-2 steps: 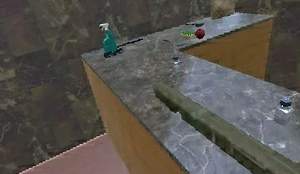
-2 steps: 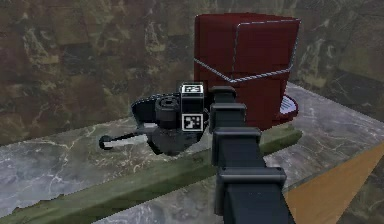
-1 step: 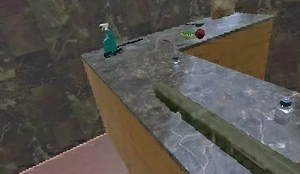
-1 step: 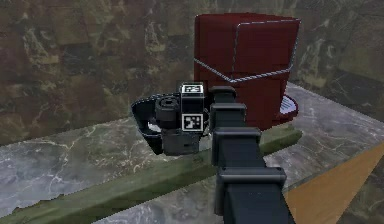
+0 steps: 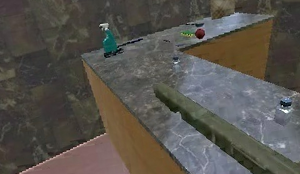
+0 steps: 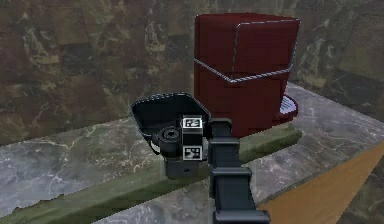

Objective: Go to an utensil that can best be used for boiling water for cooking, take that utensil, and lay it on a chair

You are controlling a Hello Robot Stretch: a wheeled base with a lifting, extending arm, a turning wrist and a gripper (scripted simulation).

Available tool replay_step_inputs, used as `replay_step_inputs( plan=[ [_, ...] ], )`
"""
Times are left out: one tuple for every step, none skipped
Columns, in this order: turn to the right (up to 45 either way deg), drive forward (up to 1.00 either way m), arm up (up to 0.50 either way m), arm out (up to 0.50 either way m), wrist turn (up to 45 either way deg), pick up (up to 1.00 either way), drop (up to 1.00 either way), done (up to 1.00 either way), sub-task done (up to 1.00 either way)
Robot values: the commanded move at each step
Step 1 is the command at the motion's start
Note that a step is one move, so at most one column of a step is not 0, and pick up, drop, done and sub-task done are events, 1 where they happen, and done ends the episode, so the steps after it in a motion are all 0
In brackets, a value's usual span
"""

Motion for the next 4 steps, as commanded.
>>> replay_step_inputs(
  plan=[
    [0.0, 0.00, 0.00, 0.00, 0.0, 1.00, 0.00, 0.00, 0.00],
    [0.0, 0.00, 0.06, 0.00, 0.0, 0.00, 0.00, 0.00, 0.00],
    [0.0, 0.00, 0.00, 0.00, -45.0, 0.00, 0.00, 0.00, 0.00],
    [0.0, 0.00, 0.00, 0.00, -45.0, 0.00, 0.00, 0.00, 0.00]
  ],
)
